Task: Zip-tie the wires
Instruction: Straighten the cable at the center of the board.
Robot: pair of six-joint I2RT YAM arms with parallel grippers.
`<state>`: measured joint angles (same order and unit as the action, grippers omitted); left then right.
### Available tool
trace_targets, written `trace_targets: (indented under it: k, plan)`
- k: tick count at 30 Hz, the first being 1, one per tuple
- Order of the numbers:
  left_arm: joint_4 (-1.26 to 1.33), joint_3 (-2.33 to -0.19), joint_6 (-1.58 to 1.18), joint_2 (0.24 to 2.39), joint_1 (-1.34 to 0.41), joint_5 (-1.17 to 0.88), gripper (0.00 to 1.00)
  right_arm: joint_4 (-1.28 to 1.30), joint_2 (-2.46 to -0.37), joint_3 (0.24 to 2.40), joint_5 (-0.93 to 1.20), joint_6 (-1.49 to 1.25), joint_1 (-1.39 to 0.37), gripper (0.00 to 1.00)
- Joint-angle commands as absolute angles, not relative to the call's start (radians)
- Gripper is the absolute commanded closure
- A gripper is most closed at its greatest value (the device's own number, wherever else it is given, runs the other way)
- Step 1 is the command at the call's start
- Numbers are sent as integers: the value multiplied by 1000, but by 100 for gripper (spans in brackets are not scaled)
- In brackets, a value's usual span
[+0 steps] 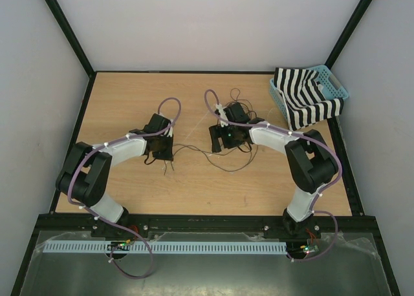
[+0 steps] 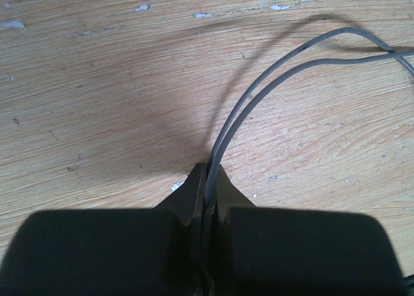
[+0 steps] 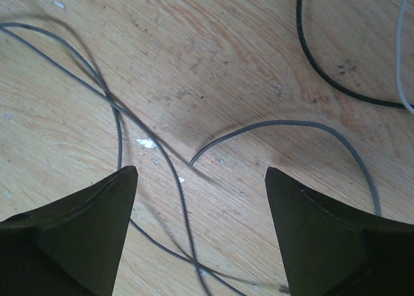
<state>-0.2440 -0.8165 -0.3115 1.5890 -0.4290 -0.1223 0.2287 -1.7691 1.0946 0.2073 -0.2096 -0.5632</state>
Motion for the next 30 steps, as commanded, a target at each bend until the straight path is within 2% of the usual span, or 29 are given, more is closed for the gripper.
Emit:
trace_targets:
  k: [1,7,18,30]
  plan:
    - [-353,-758,-313,1616,-436,-114,100,209,-1781,1099,143,-203,-561,8]
    - [-355,-738,-317,1590,-407,-115,100,218,-1769,1073,76,-191,-528,5]
    - [-353,-717,-326,1555,-370,-94,100,238,-1662,917,18,-147,-318,5]
    - [-354,-702,-341,1540,-344,-71,100,280,-1613,890,-103,-129,-166,1]
